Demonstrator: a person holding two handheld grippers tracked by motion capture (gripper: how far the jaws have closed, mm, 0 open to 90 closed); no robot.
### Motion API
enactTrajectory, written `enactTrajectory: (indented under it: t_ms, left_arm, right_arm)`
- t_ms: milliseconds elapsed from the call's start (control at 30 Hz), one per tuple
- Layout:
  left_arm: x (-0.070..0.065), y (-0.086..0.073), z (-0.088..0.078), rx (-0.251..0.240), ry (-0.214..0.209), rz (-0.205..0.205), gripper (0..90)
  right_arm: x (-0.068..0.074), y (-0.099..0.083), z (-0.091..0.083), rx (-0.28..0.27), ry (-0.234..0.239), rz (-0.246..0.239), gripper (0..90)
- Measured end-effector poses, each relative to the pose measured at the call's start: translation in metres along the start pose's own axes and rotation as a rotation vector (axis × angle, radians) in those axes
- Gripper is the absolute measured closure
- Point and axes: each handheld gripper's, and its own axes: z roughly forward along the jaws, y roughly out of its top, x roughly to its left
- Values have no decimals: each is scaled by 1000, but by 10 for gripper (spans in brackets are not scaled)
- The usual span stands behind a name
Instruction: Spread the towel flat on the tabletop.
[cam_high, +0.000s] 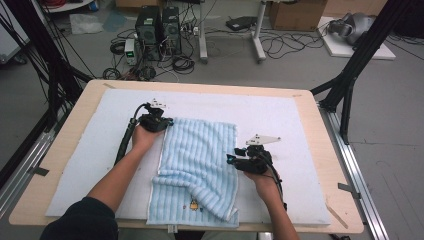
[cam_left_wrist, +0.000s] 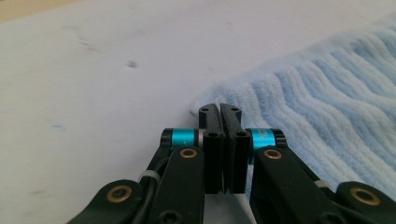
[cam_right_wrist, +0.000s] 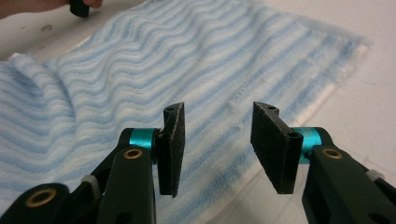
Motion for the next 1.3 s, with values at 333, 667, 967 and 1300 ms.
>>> enactTrajectory:
  t_ms: [333,667,967,1300]
  left_arm:
    - [13,-3,4,-22,-6,-48,869]
    - [16,-4,6,-20,-21,-67,871]
    - [16,8,21,-18,-15,-77,873]
    - [11,42,36,-88,40,-47,867]
  right_arm:
    - [-27,27,25,-11,-142,42,533]
    - [-56,59,85,104,-244,60,557]
    - [-76,73,98,90,-313,18,870]
    - [-95,98,99,-9,-472,61,853]
